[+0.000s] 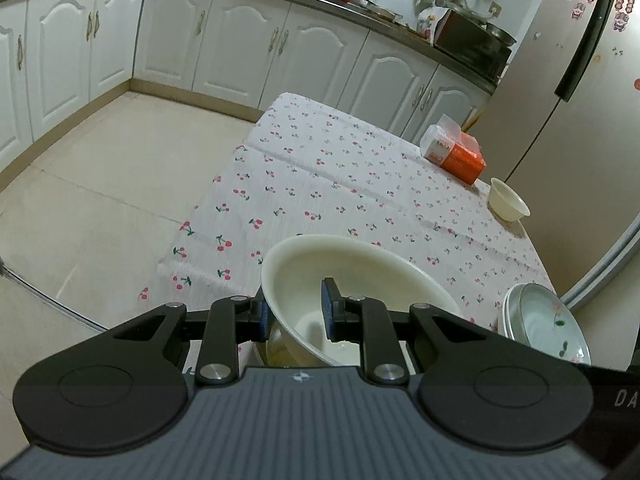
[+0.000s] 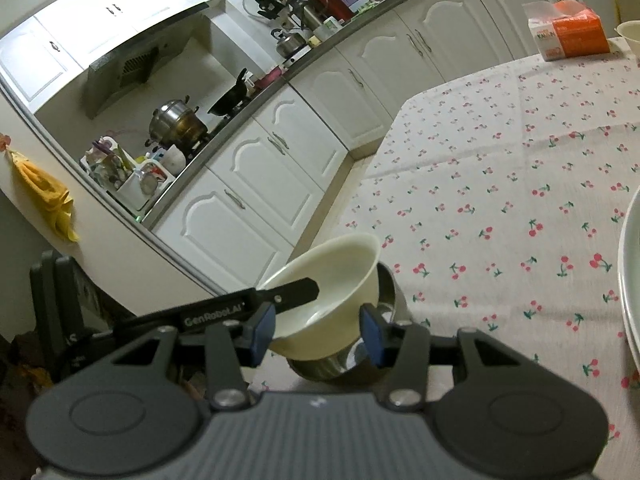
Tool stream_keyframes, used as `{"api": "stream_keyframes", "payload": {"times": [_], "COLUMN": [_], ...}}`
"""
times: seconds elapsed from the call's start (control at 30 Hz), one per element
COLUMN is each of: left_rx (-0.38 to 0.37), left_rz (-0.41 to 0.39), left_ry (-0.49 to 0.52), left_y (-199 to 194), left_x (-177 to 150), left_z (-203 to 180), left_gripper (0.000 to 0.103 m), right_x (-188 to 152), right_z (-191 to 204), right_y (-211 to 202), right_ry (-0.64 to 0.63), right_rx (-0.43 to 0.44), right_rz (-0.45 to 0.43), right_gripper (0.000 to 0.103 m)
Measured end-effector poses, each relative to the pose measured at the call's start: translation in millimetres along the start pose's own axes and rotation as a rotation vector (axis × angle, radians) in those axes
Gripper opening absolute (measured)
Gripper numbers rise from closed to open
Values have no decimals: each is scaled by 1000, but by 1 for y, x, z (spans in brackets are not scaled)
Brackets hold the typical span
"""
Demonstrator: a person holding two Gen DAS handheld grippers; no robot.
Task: Organize plates and bowls
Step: 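Carry the held cream bowl with both tools over the steel bowl, then lower the cream bowl into the steel bowl and open both tools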
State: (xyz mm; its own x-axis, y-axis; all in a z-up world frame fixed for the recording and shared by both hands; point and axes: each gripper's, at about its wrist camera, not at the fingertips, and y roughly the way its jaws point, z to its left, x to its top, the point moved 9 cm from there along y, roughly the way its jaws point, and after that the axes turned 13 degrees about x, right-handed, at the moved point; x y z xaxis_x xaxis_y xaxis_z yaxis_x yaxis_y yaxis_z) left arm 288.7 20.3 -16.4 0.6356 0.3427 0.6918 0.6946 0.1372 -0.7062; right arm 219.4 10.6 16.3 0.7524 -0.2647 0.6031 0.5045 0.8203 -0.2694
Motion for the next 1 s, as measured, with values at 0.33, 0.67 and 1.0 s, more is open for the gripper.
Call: {"api": "stream_keyframes", "payload": {"times": [0.33,0.67,1.0], "left_rx": [-10,-30,-84], "left_rz": [30,16,-11], "left_ry": [11,24,49], "left_y": [12,12,22], "left_x": [0,1,6], "left_z": [0,0,-14], "left_gripper": [32,70,80], "right_x": [-2,0,4], "right_z": [-5,-10,-22], "right_y": [-2,-12,-22], "right_ry": [22,59,105], "right_rx": [5,3,-14], "right_rz": [2,-23,-60], "right_gripper": [51,68,71]}}
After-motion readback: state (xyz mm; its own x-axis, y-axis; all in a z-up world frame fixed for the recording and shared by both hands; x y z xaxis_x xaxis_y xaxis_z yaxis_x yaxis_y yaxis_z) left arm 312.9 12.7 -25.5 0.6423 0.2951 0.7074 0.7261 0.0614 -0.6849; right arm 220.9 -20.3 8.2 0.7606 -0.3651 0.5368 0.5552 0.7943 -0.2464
